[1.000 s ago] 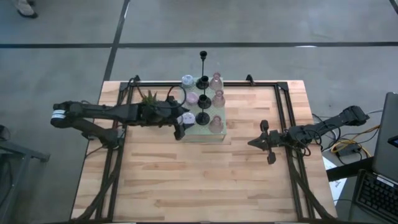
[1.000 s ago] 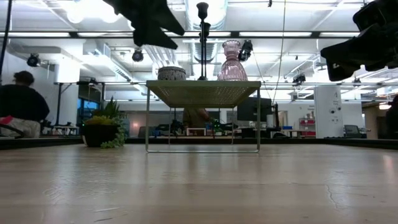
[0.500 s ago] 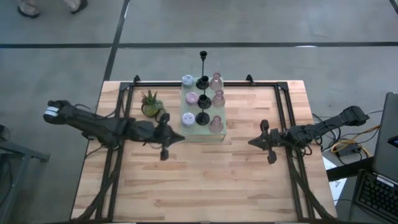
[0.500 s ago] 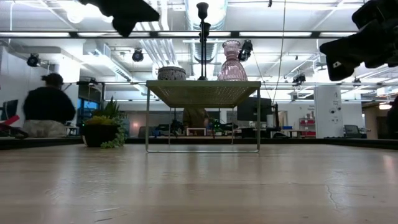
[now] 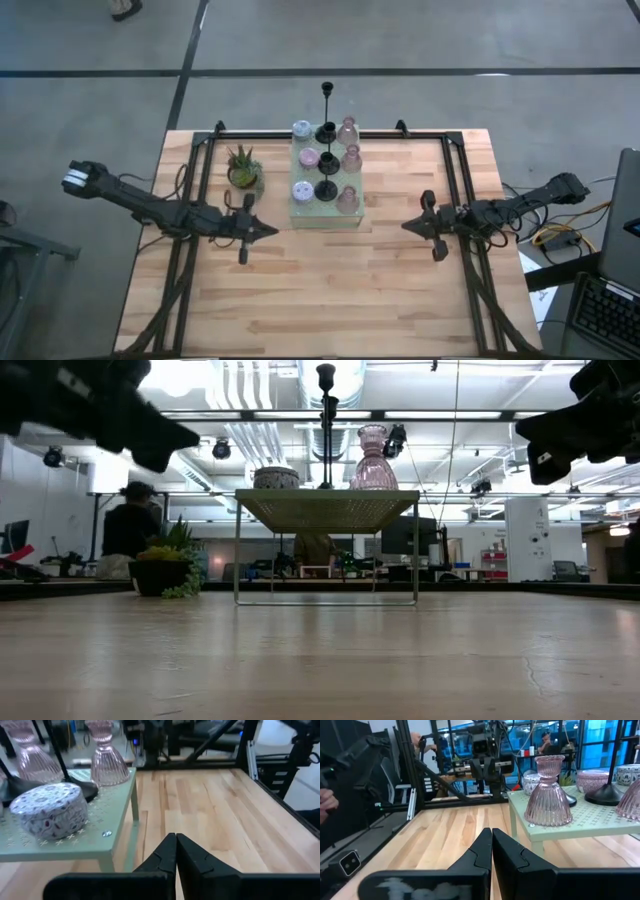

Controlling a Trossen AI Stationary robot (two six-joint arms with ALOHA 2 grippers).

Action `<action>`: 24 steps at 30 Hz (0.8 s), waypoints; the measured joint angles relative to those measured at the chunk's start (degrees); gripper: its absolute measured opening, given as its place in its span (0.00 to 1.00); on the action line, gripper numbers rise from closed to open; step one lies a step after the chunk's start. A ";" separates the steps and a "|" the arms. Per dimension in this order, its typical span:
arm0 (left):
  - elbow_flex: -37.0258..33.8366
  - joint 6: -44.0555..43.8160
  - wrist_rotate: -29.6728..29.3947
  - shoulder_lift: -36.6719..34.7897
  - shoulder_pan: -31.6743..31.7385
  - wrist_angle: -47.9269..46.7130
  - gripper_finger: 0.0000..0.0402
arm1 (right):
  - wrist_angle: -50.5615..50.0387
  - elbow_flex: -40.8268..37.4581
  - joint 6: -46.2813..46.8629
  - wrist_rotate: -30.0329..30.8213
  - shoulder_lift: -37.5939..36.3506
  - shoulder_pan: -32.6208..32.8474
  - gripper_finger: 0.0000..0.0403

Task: Pick & Place candle stick holders
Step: Return to Home Position

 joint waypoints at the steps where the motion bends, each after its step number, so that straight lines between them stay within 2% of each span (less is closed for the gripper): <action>1: -2.06 1.06 0.04 -0.57 0.00 2.83 0.03 | 0.02 0.00 -0.02 -0.01 0.07 0.00 0.02; 6: -11.46 2.52 0.30 -3.76 0.13 17.00 0.03 | -0.02 0.00 0.31 -0.03 -0.31 0.02 0.02; 10: -16.95 3.22 0.51 -7.30 0.15 21.55 0.03 | 0.01 0.00 -0.63 -0.02 -0.48 0.02 0.02; 13: -17.34 3.11 0.65 -9.81 0.17 17.81 0.03 | -0.02 0.00 -0.83 -0.02 -0.82 0.02 0.02; 24: -17.45 6.57 1.56 -17.33 0.20 17.60 0.03 | -0.05 0.00 -0.99 -0.03 -1.46 0.01 0.02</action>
